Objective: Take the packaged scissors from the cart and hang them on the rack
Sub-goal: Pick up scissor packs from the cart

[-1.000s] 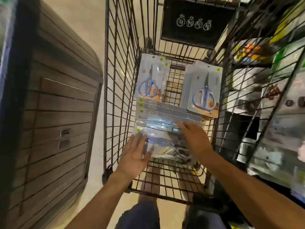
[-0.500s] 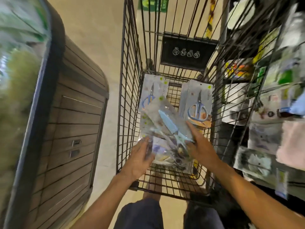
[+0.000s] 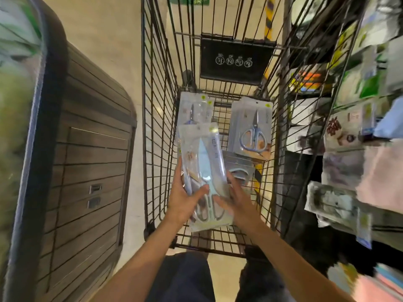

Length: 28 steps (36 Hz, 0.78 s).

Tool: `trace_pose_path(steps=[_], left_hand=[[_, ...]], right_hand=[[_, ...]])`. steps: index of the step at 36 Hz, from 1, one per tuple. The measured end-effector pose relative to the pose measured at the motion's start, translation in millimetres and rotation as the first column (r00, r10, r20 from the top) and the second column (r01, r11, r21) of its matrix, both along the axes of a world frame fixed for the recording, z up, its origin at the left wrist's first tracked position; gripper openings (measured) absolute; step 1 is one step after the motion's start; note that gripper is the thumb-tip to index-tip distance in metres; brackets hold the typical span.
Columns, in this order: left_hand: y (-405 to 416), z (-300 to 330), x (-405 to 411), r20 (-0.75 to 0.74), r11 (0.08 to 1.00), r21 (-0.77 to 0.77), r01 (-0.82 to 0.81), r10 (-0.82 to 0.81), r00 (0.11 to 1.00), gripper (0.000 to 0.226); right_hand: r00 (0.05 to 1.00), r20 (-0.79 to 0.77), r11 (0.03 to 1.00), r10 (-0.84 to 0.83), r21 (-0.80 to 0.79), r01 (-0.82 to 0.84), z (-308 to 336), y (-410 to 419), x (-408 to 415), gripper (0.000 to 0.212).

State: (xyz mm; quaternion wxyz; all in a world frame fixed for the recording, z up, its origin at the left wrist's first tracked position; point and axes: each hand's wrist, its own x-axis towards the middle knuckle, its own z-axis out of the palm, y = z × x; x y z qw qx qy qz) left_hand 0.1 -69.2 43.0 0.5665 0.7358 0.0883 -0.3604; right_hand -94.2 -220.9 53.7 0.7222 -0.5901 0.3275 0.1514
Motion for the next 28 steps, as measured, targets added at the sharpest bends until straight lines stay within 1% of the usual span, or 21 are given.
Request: trace_pose_path(steps=[2,5,7,10,14,17,20,22,28], left_hand=[[4,-5,3,0.027,1.000,0.027,0.004,-0.005,1.000,0.105],[13,-8,12,0.079,0.999,0.049,0.020,-0.024,0.997,0.101],[19,-8,19,0.097,0.996,0.075,0.053,-0.060,0.993,0.100],[29,-13,29,0.137,0.979,0.161,0.126,-0.149,0.979,0.102],[40,-20,31,0.176,0.964,0.205,0.170,-0.207,0.962,0.104],[45,-28,29,0.166,0.956,0.213,0.203,-0.240,0.957,0.106],[49,-38,25,0.152,0.954,0.202,0.221,-0.253,0.955,0.105],[50,-42,21,0.150,0.957,0.194,0.215,-0.246,0.958,0.105],[47,-45,16,0.124,0.954,0.194,0.229,-0.255,0.959,0.107]], right_hand=[[0.998,-0.052,0.999,0.033,0.002,-0.033,-6,0,-4,0.075],[0.986,-0.123,0.983,0.115,-0.126,-0.131,-22,-8,-13,0.084],[0.975,-0.168,0.962,0.147,-0.206,-0.180,-36,-15,-18,0.083],[0.952,-0.209,0.902,0.222,-0.326,-0.282,-60,-26,-19,0.080],[0.888,-0.270,0.756,0.373,-0.467,-0.460,-88,-34,-18,0.081],[0.856,-0.304,0.660,0.418,-0.546,-0.516,-103,-30,-20,0.083],[0.790,-0.353,0.485,0.502,-0.641,-0.594,-121,-24,-24,0.085],[0.733,-0.406,0.380,0.546,-0.660,-0.648,-131,-21,-26,0.086],[0.738,-0.379,0.323,0.558,-0.720,-0.614,-143,-17,-36,0.095]])
